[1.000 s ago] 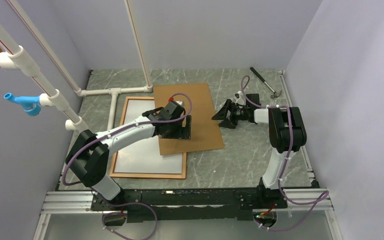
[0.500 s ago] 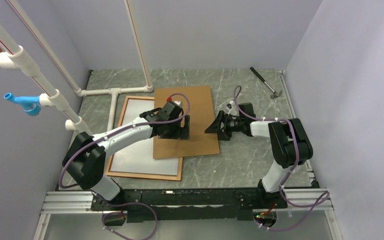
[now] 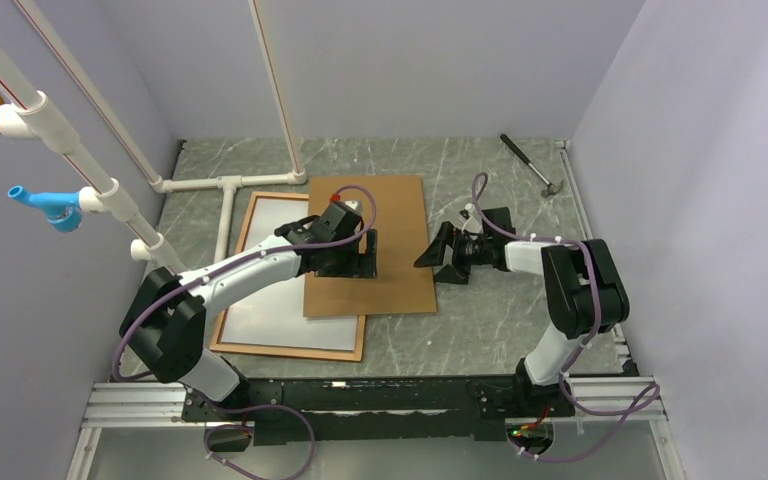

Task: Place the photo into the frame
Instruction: Turn over the photo frame item at the center of the board.

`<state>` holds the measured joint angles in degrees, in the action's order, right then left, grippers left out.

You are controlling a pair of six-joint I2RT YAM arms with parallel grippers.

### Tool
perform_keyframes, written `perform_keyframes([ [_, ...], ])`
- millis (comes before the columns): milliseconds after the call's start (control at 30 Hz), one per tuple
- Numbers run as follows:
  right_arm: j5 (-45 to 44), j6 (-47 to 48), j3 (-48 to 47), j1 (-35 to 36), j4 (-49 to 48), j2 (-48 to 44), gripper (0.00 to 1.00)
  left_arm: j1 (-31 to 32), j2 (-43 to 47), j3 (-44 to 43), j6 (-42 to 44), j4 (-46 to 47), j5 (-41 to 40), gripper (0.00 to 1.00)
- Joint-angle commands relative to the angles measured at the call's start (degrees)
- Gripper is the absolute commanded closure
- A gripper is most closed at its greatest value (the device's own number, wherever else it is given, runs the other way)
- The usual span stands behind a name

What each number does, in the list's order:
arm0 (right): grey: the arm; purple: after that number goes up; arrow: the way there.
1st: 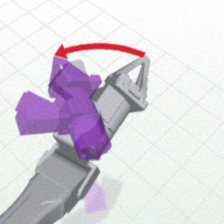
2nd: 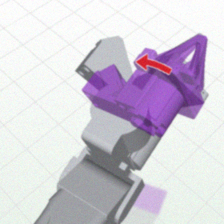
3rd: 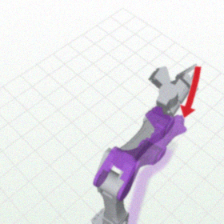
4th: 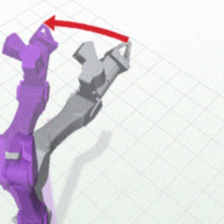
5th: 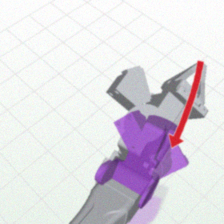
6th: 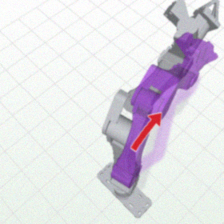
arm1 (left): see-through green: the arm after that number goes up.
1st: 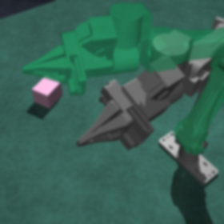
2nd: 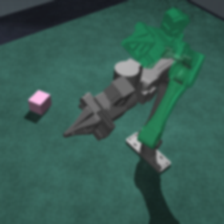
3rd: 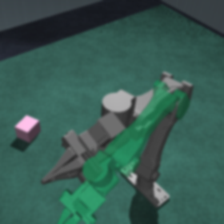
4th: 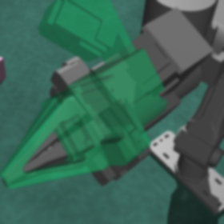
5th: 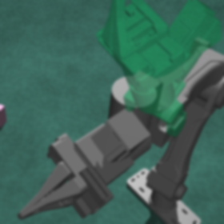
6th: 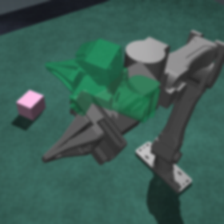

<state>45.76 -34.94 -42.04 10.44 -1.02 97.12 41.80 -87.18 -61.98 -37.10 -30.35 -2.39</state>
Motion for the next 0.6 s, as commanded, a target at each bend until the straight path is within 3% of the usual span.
perform_keyframes([
  [0,-0.27,1.04,-1.71,-2.57,-3.65,5.12,0.12,-0.33,2.43,0.66,0.42,0.3,-0.46,0.05],
  [267,8.75,-3.28,-6.64,-4.34,-13.14,15.44,0.25,-0.61,2.18,0.66,0.61,0.36,-0.3,0.05],
  [433,11.84,-7.83,-7.23,-4.28,-19.92,19.6,0.43,-0.9,2.07,0.85,0.72,0.37,-0.26,0.05],
  [567,14.93,-14.13,-5.88,-3.95,-29.56,21.68,0.48,-0.99,2.04,0.85,0.66,0.52,-0.03,0.05],
])
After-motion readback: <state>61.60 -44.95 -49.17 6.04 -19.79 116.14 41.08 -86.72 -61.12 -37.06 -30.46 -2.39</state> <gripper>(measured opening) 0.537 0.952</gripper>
